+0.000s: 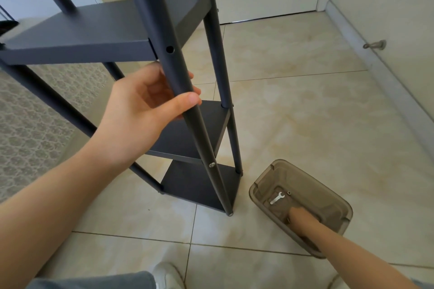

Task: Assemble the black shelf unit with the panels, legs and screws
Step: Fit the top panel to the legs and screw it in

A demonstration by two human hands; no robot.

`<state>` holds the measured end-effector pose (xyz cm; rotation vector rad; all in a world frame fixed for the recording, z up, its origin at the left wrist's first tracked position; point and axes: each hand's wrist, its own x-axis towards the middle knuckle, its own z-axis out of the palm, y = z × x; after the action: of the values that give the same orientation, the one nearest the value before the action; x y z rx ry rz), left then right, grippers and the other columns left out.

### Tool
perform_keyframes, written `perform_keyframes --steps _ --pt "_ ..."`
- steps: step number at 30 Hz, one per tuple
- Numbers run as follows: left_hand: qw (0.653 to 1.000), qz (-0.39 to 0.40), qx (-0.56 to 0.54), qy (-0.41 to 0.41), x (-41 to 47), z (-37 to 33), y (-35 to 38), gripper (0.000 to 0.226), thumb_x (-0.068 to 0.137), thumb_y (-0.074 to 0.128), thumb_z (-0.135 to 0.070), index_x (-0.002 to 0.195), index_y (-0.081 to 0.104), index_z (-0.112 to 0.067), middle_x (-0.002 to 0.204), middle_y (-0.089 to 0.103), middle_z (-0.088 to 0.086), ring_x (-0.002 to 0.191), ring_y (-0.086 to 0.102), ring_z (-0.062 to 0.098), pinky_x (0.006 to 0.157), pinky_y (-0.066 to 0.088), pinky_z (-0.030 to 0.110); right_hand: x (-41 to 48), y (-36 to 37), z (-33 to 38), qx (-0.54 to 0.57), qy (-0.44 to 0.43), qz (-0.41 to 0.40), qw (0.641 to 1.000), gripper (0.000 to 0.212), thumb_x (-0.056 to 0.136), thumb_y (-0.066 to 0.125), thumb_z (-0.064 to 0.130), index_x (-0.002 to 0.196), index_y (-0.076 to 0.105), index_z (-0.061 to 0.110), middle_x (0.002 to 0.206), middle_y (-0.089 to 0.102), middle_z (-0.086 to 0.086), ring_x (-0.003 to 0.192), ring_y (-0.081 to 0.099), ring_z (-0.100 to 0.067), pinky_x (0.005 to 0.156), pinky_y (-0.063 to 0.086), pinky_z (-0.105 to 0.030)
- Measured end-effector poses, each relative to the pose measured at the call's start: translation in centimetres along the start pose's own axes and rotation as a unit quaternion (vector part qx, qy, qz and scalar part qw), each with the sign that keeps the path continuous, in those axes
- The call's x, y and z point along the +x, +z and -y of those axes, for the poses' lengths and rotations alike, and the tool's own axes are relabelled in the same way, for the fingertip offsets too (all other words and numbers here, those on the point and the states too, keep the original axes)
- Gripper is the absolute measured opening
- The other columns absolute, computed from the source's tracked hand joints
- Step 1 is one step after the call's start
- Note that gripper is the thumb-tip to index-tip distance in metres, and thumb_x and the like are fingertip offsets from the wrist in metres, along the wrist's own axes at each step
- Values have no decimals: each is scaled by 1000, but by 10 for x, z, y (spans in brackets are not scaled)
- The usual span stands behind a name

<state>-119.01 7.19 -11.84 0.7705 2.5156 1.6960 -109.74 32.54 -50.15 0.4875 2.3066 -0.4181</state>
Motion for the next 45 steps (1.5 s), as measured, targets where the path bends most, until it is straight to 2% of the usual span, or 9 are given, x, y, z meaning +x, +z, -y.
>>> perform_keyframes --steps 8,11,16,21,25,30,34,38,45 --pt "1000 17 15 -2 2 -3 0 36 71 73 -33 104 67 -20 98 77 -5 96 74 13 87 60 35 -19 -86 36 -26 -61 27 997 37 78 68 27 112 64 12 112 67 -5 94 64 -21 77 54 -28" --pt "999 31 21 -9 4 -5 -1 33 74 74 -31 104 67 -21 97 77 -7 96 73 10 91 57 33 -55 -143 70 -91 -89 36 991 13 90 63 16 93 66 4 82 64 -9 65 61 -20 49 50 -21" --pt "998 48 38 -22 6 -8 -2 23 85 75 -18 106 66 -26 98 76 -14 97 70 1 89 55 20 -117 -209 102 -67 -206 -14 976 22 92 64 21 108 65 5 87 69 -10 70 64 -17 74 58 -31" --pt "997 59 17 -47 9 -17 -4 29 85 76 -14 108 66 -28 98 76 -12 97 70 2 93 52 23 -196 -235 117 -5 -329 -84 941 9 92 65 26 95 67 18 83 69 3 68 62 -5 66 54 -19" --pt "994 53 -49 -88 8 -23 -3 28 83 77 -10 101 68 -30 102 77 -8 99 71 6 103 49 32 -250 -238 119 124 -398 -141 898 3 90 68 20 88 70 23 78 68 10 71 66 -1 65 53 -18" --pt "985 81 -108 -105 7 -24 -4 48 72 87 -22 115 66 -29 108 74 -11 106 69 7 110 45 44 -301 -257 130 192 -441 -151 863 8 86 71 13 91 74 18 83 73 2 75 68 -6 72 56 -21" --pt "957 90 -237 -141 6 -16 -14 70 60 91 -48 119 69 -16 120 71 3 118 65 21 110 42 52 -330 -270 131 256 -467 -197 823 10 85 72 10 93 76 16 86 74 -2 81 70 -15 80 59 -30" --pt "902 55 -389 -181 8 -14 -19 45 80 73 -44 107 65 -8 128 66 14 122 63 26 110 42 49 -336 -274 127 281 -468 -278 790 13 84 71 12 92 76 20 85 75 6 81 70 -7 81 58 -29" --pt "891 32 -421 -167 10 -10 -16 42 83 72 -33 113 62 -6 133 62 19 119 65 25 106 47 44 -325 -269 135 288 -455 -355 764 10 83 75 15 90 76 23 81 74 9 78 71 -7 76 57 -24"
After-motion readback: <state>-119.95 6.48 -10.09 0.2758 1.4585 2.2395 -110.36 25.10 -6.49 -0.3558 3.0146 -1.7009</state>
